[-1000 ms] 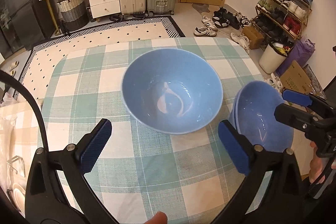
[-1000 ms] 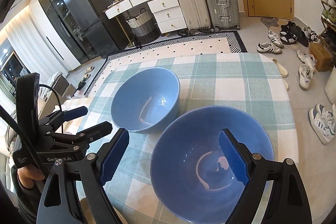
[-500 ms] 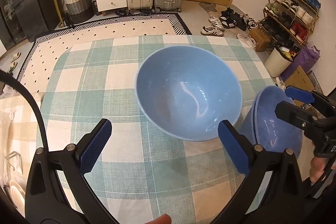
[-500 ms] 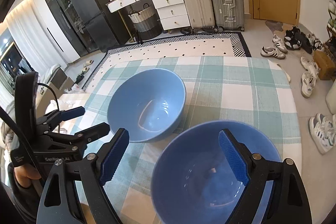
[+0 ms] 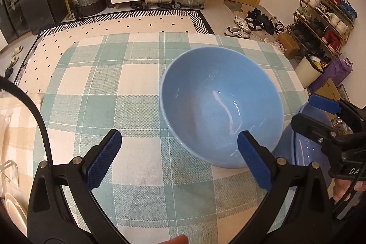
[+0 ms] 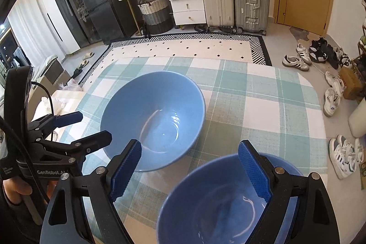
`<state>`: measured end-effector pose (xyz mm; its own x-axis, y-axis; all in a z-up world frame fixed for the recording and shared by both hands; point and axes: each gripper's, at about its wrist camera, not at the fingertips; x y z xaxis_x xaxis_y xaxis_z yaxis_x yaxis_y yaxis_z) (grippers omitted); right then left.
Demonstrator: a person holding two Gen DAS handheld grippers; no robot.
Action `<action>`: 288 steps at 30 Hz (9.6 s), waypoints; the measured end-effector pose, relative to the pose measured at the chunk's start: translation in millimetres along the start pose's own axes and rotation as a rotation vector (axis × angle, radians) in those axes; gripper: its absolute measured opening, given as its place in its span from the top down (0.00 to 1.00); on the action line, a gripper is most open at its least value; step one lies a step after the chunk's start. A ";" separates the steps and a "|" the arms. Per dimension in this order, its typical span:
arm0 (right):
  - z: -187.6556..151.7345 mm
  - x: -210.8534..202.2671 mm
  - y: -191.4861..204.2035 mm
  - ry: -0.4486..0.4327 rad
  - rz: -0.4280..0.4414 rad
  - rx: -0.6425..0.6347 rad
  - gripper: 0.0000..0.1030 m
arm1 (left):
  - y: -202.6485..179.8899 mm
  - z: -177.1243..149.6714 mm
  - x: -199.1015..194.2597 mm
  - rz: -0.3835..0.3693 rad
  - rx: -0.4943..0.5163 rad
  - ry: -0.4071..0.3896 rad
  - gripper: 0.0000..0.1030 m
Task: Organize plates and bowls
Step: 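Withdraw both open tools and move them toward the remaining blue bowls, then close the left tool on a blue bowl rim while the right tool grips the opposite rim, then lift and carry the blue bowl with both tools toward the other blue bowl, then lower the bowl into the other blue bowl and open both tools, then move both open tools around the rim of the nested blue bowls, then close the left tool on the nested bowls' rim while the right tool grips the opposite rim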
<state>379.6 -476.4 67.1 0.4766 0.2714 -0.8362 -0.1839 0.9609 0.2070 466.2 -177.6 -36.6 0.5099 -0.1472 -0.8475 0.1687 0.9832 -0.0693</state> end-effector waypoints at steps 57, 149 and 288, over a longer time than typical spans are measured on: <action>21.5 51.8 11.7 0.115 -0.035 -0.026 0.84 | 17.0 4.7 41.5 -0.035 -0.026 0.022 0.80; -96.1 -112.1 -80.2 0.005 -0.179 0.207 0.84 | -203.9 -57.1 -52.1 -0.119 0.349 0.016 0.82; -133.9 -50.9 -114.6 0.031 -0.020 0.358 0.56 | -194.8 -67.7 21.4 -0.220 0.289 0.105 0.77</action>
<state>261.3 -607.7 17.9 0.4498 0.2554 -0.8559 0.1405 0.9261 0.3502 387.1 -365.0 -76.9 0.3484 -0.3250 -0.8792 0.5029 0.8564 -0.1172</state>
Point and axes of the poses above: each gripper's, at about its wrist camera, not at the fingertips, and x roughly the way its jaws point, y to its left, z to its top, and after that the axes turned 5 degrees about x, right-handed
